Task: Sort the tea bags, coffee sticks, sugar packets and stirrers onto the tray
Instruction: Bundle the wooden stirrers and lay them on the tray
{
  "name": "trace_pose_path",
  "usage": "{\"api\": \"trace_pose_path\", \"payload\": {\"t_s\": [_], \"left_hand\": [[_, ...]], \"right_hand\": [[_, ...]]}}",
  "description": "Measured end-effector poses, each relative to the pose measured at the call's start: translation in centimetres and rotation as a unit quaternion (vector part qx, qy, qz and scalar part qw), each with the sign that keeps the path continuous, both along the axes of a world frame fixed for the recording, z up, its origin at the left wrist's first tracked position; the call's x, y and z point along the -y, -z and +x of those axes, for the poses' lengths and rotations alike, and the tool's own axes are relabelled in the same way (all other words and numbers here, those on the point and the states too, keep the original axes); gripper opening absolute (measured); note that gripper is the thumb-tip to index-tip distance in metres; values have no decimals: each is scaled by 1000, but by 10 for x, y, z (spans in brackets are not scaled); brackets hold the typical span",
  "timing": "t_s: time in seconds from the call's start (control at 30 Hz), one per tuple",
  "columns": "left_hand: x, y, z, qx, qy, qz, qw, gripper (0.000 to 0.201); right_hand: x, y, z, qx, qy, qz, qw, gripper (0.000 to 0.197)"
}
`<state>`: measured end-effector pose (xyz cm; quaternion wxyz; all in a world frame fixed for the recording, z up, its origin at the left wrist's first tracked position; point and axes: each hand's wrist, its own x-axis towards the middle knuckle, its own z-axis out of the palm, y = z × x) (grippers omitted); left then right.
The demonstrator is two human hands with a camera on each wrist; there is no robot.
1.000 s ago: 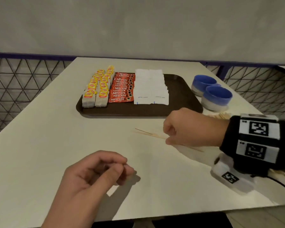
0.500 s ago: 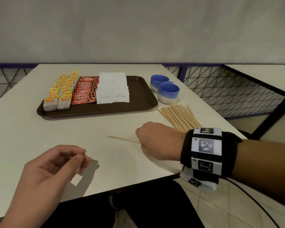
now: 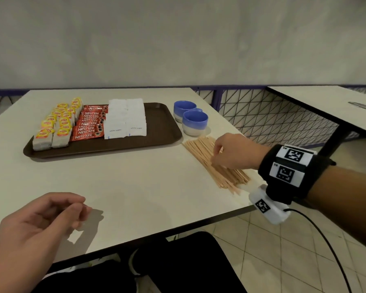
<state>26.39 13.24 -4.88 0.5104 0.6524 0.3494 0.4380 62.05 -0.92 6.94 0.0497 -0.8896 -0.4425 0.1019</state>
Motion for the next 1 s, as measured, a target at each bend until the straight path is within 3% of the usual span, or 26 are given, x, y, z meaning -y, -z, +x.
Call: {"api": "trace_pose_path", "payload": {"t_s": [0.1, 0.2, 0.27, 0.37, 0.43, 0.6, 0.7, 0.83, 1.0], "left_hand": [[-2, 0, -2, 4, 4, -13, 1000, 11], [-2, -1, -1, 13, 14, -1, 1000, 14], [-1, -2, 0, 11, 18, 12, 1000, 4], [-3, 0, -1, -6, 10, 19, 1000, 20], [0, -2, -1, -9, 9, 22, 1000, 21], [10, -15, -2, 3, 7, 16, 1000, 22], [14, -22, -2, 11, -1, 13, 1000, 21], [22, -33, 3, 13, 7, 12, 1000, 24], [52, -48, 13, 18, 54, 21, 998, 19]], "right_hand": [[1, -3, 3, 6, 45, -6, 999, 69], [-3, -1, 6, -86, 89, -82, 989, 100], [-9, 4, 5, -116, 95, -112, 982, 96], [-18, 8, 2, -84, 94, -99, 987, 73], [-23, 11, 4, -128, 116, -50, 984, 59], [-27, 11, 13, -167, 165, -8, 972, 55], [-24, 14, 11, -163, 114, -24, 980, 44], [-22, 14, -4, -79, -22, -42, 996, 26], [-33, 16, -26, -70, -97, -67, 991, 33]]}}
